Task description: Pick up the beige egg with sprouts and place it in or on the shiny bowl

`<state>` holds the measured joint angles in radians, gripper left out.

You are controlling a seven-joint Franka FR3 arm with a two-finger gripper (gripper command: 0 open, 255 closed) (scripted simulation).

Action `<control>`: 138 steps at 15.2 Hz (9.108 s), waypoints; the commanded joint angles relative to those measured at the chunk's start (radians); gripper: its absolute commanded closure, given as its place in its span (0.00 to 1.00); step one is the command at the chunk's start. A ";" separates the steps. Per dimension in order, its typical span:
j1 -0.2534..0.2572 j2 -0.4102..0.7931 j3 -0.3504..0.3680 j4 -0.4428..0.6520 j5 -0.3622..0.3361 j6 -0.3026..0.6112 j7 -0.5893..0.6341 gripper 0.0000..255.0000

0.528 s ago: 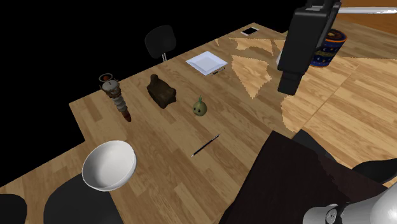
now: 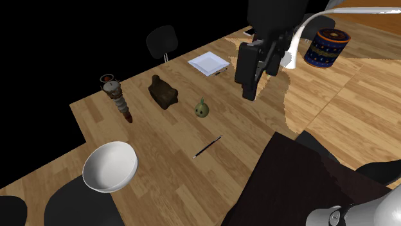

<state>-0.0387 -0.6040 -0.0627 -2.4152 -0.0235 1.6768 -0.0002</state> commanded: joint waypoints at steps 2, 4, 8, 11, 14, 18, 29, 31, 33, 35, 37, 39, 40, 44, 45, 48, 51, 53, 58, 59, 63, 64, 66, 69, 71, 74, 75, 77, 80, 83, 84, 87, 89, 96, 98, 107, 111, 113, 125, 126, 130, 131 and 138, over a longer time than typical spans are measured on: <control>-0.014 0.092 -0.016 -0.003 -0.004 0.101 0.010 0.00; -0.021 0.158 -0.025 0.002 -0.004 0.163 0.017 0.00; -0.035 0.297 -0.044 0.028 0.001 0.280 0.029 0.00; -0.044 0.407 -0.059 0.061 0.010 0.359 0.035 0.00; -0.054 0.518 -0.072 0.106 0.024 0.428 0.038 0.00; -0.068 0.669 -0.088 0.182 0.051 0.505 0.038 0.00; -0.135 1.086 -0.104 0.487 0.149 0.617 0.031 0.00; -0.152 1.162 -0.103 0.559 0.165 0.622 0.033 0.00; -0.169 1.239 -0.101 0.636 0.180 0.623 0.037 0.00; -0.188 1.317 -0.100 0.719 0.193 0.618 0.043 0.00; -0.206 1.395 -0.099 0.808 0.204 0.608 0.050 0.00; -0.208 1.413 -0.096 0.809 0.207 0.625 0.049 0.00; -0.209 1.422 -0.094 0.810 0.208 0.634 0.048 0.00; -0.212 1.459 -0.088 0.814 0.214 0.666 0.045 0.00; -0.212 1.465 -0.088 0.815 0.215 0.671 0.044 0.00; -0.212 1.465 -0.088 0.816 0.215 0.671 0.044 0.00; -0.212 1.465 -0.088 0.816 0.215 0.671 0.044 0.00; -0.212 1.465 -0.088 0.816 0.215 0.670 0.044 0.00; -0.212 1.465 -0.088 0.816 0.215 0.670 0.044 1.00; -0.212 1.465 -0.088 0.815 0.215 0.671 0.044 1.00; -0.212 1.465 -0.088 0.816 0.215 0.671 0.044 1.00; -0.211 1.454 -0.089 0.811 0.214 0.664 0.045 1.00; -0.209 1.432 -0.092 0.803 0.211 0.651 0.047 1.00; -0.205 1.401 -0.097 0.793 0.206 0.629 0.049 1.00; -0.203 1.380 -0.100 0.787 0.203 0.614 0.051 1.00; -0.200 1.350 -0.104 0.780 0.199 0.591 0.054 1.00; -0.199 1.340 -0.105 0.778 0.197 0.584 0.055 1.00; -0.197 1.321 -0.108 0.776 0.194 0.567 0.057 1.00; -0.194 1.294 -0.112 0.773 0.189 0.542 0.060 1.00; -0.192 1.267 -0.116 0.773 0.183 0.516 0.063 1.00; -0.191 1.259 -0.117 0.773 0.182 0.507 0.064 1.00; -0.189 1.234 -0.121 0.776 0.177 0.480 0.067 1.00; -0.187 1.218 -0.123 0.779 0.173 0.462 0.070 1.00; -0.136 1.173 -0.114 0.760 0.164 0.438 0.133 1.00; -0.104 1.164 -0.106 0.750 0.161 0.441 0.173 1.00; 0.034 1.160 -0.062 0.766 0.152 0.431 0.355 1.00; 0.092 1.179 -0.043 0.807 0.149 0.414 0.436 1.00; 0.121 1.193 -0.033 0.835 0.147 0.403 0.475 1.00; 0.282 1.364 0.016 1.150 0.135 0.275 0.703 1.00; 0.295 1.386 0.019 1.191 0.134 0.257 0.721 1.00; 0.337 1.489 0.029 1.363 0.130 0.193 0.782 1.00; 0.337 1.493 0.029 1.357 0.130 0.203 0.782 1.00; 0.337 1.532 0.031 1.330 0.132 0.268 0.776 1.00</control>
<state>0.2986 0.9231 -0.0322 -1.0835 0.1084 1.9377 0.7765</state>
